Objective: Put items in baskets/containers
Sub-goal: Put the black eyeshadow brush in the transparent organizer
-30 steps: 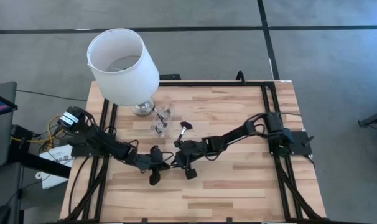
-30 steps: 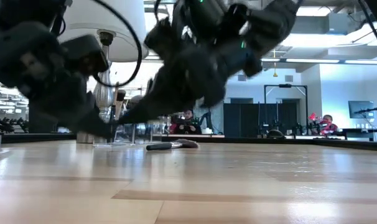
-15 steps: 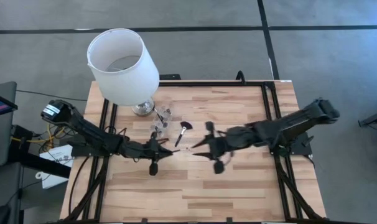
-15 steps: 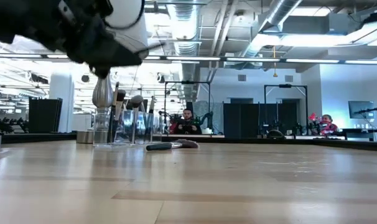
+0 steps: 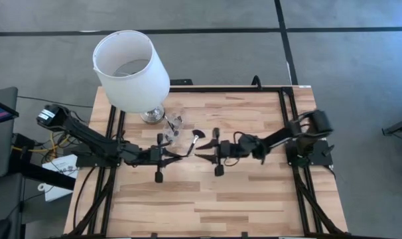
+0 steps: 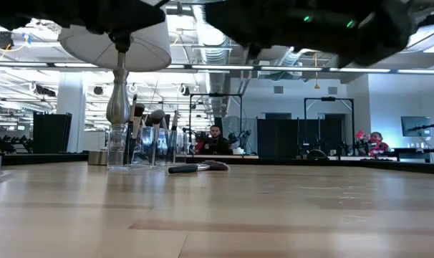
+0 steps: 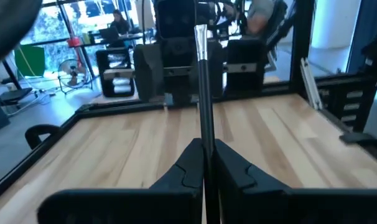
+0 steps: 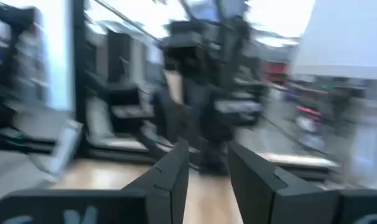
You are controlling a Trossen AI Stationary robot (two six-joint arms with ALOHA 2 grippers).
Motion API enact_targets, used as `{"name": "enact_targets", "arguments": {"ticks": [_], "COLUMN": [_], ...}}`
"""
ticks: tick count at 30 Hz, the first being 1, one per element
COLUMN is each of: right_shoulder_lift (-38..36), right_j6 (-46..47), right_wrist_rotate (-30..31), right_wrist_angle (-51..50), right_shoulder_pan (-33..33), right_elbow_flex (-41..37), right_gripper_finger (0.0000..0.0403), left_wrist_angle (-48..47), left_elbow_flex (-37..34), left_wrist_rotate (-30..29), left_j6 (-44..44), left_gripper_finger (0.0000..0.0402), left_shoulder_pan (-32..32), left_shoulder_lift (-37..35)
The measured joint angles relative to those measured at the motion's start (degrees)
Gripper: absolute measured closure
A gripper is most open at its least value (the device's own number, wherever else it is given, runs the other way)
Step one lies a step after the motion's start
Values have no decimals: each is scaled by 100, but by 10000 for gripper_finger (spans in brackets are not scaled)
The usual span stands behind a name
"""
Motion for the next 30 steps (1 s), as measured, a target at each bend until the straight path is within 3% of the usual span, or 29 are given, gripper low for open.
{"name": "enact_targets", "arguments": {"ticks": [4, 10, 30], "right_shoulder_lift": [756, 1294, 1340], "right_j6": [413, 433, 372], "right_wrist_rotate": [-881, -1254, -1376], "right_wrist_angle": [866, 921, 648], "right_shoulder_pan": [-223, -250, -261], "right_elbow_flex": [422, 1042, 1228], "right_gripper_finger": [300, 300, 317], "left_wrist_angle": [10, 74, 376], "left_elbow_flex": [-1, -2, -2], "left_wrist_rotate": [1, 5, -192], "left_j6": [123, 98, -13], "left_gripper_finger": [388, 388, 387], "left_shoulder_pan": [75, 141, -10], "left_shoulder_lift": [158, 344, 446]}}
